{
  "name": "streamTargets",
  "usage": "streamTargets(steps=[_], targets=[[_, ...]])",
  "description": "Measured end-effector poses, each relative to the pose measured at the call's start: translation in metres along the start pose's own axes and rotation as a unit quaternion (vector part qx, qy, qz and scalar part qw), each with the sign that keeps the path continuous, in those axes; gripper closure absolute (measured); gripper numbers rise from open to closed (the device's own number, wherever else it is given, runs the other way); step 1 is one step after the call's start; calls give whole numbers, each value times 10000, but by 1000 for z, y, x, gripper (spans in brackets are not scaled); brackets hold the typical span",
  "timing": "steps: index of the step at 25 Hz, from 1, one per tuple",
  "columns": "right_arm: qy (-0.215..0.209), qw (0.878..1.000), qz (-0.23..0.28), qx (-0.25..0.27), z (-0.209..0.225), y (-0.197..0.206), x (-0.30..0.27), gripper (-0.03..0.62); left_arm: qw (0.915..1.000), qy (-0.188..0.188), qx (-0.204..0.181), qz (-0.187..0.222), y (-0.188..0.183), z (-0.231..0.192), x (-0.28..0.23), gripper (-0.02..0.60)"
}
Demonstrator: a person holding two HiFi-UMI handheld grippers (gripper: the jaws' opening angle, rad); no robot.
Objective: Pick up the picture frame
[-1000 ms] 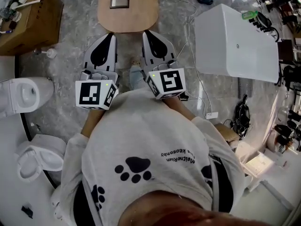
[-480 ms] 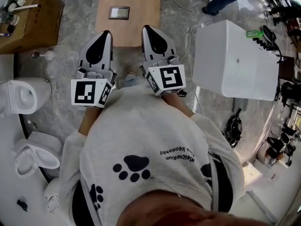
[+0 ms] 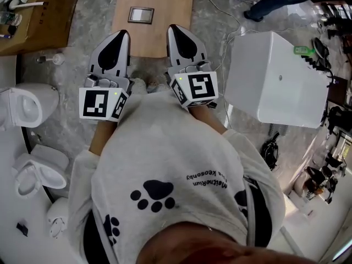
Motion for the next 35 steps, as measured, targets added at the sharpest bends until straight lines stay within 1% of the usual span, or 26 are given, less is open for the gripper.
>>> streamTargets(steps=[7, 11, 16, 22, 28, 32, 35], targets=[[18, 9999, -119, -36, 1, 8, -14, 585, 9998, 61, 124, -137, 10, -15, -10, 574], [89, 9999, -122, -32, 0, 11, -28, 585, 9995, 176, 160, -195, 15, -30, -19, 574], [212, 9997, -149, -11, -2, 11, -56, 585, 9983, 427, 171, -354, 19, -56, -36, 574], [326, 9991, -266, 70, -12, 17, -101, 585, 9954, 762, 227, -535, 24, -102, -61, 574], [505, 9979, -351, 198, -14, 23, -148, 585, 9906, 1125, 385, -670, 36, -146, -85, 574], [561, 9970, -457, 282, -16, 35, -166, 585, 9869, 1314, 483, -797, 50, -165, -94, 574], [592, 9964, -542, 283, -12, 44, -178, 585, 9857, 1384, 430, -864, 57, -175, -102, 574]])
Point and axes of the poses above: the fingertips, and each gripper's own axes: x backward along the fingers, z to its right, y out of its underside, the point moved 8 cm from there along x, backward along the fingers, and after that the axes turned 10 degrees about y, right-handed, at the moved point
